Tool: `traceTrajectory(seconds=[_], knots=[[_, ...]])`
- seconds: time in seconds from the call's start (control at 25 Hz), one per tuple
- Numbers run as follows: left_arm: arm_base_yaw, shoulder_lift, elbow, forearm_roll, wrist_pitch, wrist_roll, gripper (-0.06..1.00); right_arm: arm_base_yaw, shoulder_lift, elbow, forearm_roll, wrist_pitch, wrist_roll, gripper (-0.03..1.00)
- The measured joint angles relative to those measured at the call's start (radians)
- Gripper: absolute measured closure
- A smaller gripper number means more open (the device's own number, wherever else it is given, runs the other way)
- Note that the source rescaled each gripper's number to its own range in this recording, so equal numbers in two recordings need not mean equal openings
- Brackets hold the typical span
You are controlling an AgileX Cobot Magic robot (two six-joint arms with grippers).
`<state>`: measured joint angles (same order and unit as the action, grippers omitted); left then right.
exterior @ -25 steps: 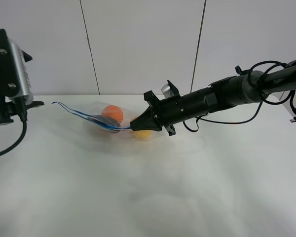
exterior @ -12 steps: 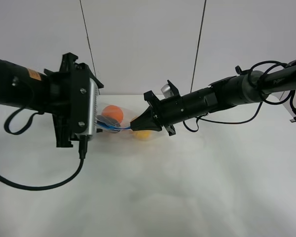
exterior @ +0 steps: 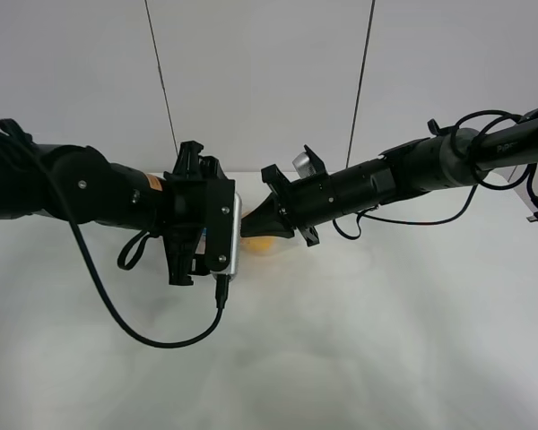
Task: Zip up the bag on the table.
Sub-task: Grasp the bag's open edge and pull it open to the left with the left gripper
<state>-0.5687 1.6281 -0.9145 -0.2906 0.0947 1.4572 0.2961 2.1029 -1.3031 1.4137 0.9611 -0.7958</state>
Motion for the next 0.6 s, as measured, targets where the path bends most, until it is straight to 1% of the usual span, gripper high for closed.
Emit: traceTrajectory(seconds=[0.08,0.16,0.24,0.36,0.48,0.6], knots=[[0.000,0.029,0.000,0.000,-0.027,0.000,-0.04,0.000,0.000,0.000,0.000,0.000,0.000,0.96],[0.001,0.045,0.000,0.000,-0.032,0.000,0.06,0.000,0.000,0.000,0.000,0.000,0.000,0.96],[0.006,0.047,0.001,0.000,-0.033,0.000,0.20,0.000,0.000,0.000,0.000,0.000,0.000,0.96],[0.029,0.047,0.001,0.000,-0.025,0.001,0.33,0.000,0.000,0.000,0.000,0.000,0.000,0.96],[0.063,0.047,0.001,0.000,0.003,0.001,0.38,0.000,0.000,0.000,0.000,0.000,0.001,0.96],[0.076,0.047,0.001,0.000,0.035,-0.021,0.40,0.000,0.000,0.000,0.000,0.000,0.001,0.96]])
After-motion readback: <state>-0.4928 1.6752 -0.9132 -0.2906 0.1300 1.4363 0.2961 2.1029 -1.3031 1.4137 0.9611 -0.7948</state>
